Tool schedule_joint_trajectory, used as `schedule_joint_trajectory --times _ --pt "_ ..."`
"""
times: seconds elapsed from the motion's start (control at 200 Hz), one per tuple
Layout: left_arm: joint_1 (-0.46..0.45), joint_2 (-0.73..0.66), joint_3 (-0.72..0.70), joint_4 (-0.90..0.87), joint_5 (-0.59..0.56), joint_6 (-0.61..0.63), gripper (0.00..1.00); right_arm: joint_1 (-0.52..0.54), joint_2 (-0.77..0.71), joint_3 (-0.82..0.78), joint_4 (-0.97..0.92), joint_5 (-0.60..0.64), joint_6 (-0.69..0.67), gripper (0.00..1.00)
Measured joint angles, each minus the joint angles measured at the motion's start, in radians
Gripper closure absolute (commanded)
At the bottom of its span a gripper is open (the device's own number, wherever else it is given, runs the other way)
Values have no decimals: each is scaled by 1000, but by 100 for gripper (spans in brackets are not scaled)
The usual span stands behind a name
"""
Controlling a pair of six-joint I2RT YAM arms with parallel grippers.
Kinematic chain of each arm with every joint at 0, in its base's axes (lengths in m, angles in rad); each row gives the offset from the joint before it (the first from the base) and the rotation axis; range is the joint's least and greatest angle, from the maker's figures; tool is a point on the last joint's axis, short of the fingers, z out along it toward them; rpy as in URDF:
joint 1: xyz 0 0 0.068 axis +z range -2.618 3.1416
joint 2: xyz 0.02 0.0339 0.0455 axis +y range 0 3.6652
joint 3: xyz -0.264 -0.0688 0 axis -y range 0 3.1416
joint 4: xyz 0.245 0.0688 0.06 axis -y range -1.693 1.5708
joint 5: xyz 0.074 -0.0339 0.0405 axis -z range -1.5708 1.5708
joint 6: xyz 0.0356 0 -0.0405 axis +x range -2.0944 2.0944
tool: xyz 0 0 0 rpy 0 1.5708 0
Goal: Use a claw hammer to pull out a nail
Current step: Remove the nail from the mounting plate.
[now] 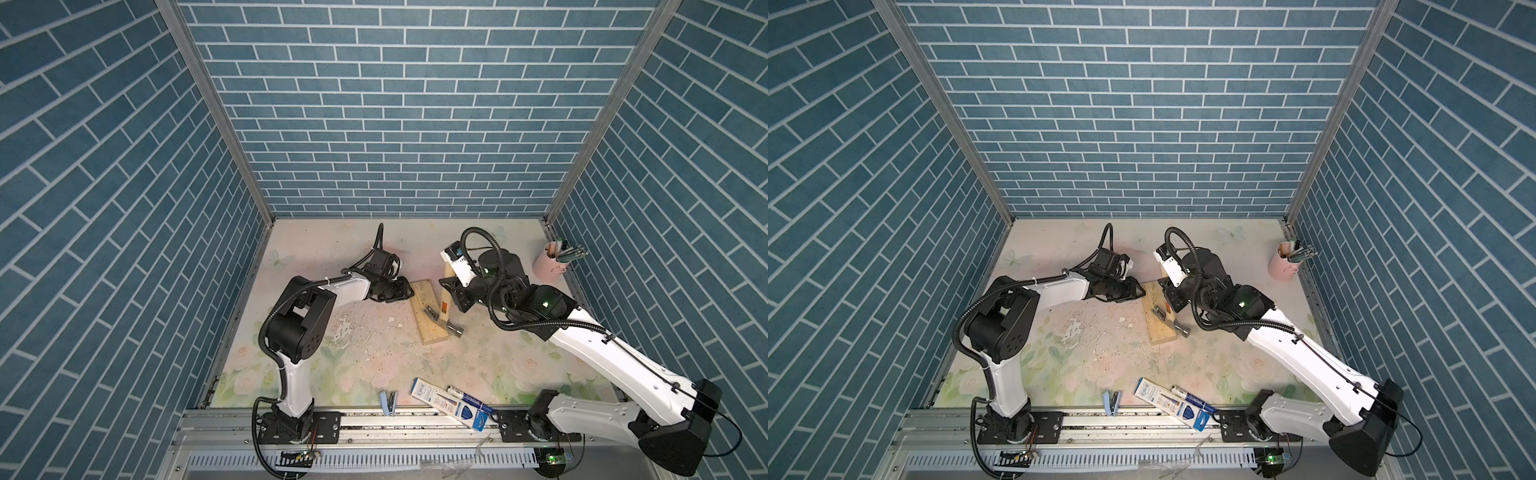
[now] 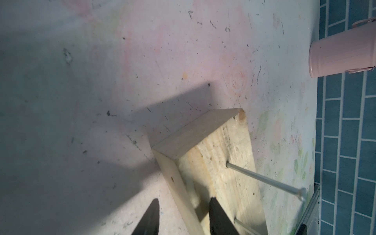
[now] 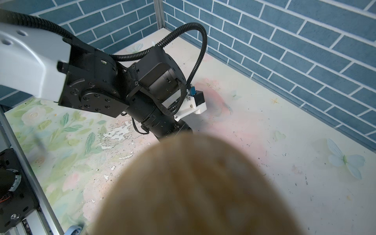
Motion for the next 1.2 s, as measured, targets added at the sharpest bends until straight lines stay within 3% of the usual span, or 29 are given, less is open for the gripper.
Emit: schedule_joint_trajectory --times 0.645,1.2 --pt "-2 0 -2 1 0 -11 63 0 -194 -223 190 12 20 100" --pt "-2 0 -2 0 -3 -18 63 -1 -274 -355 353 11 43 100"
